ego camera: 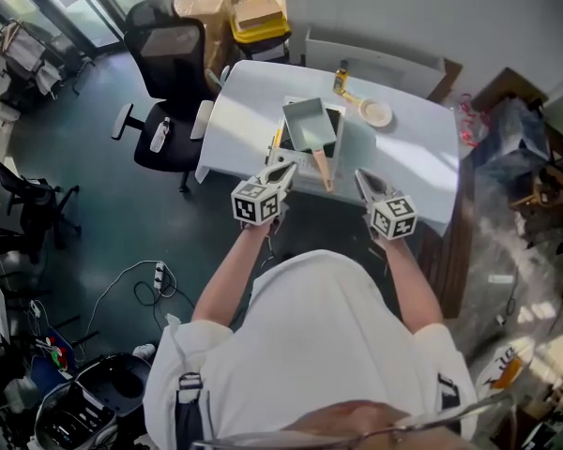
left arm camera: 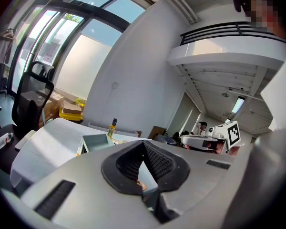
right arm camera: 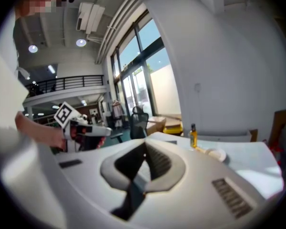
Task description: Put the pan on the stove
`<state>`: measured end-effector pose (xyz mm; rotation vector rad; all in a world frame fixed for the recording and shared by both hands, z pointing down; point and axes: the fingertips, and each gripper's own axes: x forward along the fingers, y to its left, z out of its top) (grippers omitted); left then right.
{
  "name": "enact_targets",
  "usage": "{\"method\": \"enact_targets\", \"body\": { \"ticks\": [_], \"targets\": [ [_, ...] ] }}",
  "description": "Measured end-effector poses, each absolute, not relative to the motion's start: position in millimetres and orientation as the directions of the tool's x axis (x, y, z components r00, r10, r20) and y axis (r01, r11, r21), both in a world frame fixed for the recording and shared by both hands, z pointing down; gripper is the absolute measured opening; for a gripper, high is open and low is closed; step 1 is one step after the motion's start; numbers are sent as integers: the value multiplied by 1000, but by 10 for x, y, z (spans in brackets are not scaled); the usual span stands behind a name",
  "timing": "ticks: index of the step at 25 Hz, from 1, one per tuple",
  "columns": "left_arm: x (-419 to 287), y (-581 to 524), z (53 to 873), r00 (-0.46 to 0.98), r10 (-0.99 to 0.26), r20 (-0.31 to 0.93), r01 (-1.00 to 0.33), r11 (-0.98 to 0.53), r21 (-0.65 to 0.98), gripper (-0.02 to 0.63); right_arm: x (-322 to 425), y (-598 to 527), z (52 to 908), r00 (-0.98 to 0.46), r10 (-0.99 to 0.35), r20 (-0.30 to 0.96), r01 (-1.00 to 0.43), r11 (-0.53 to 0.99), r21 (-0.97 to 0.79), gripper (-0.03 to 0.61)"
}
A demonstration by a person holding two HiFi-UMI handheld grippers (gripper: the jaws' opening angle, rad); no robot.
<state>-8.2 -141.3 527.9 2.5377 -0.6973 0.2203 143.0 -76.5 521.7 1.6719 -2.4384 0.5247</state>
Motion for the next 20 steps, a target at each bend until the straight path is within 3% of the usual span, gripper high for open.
{"method": "enact_targets", "body": {
  "ticks": [20],
  "targets": [
    [-34, -1350, 5320, 848, -445, 288, -530, -741, 412, 29, 1455, -727, 5129, -385, -875, 292, -921, 344, -184, 32]
  ]
}}
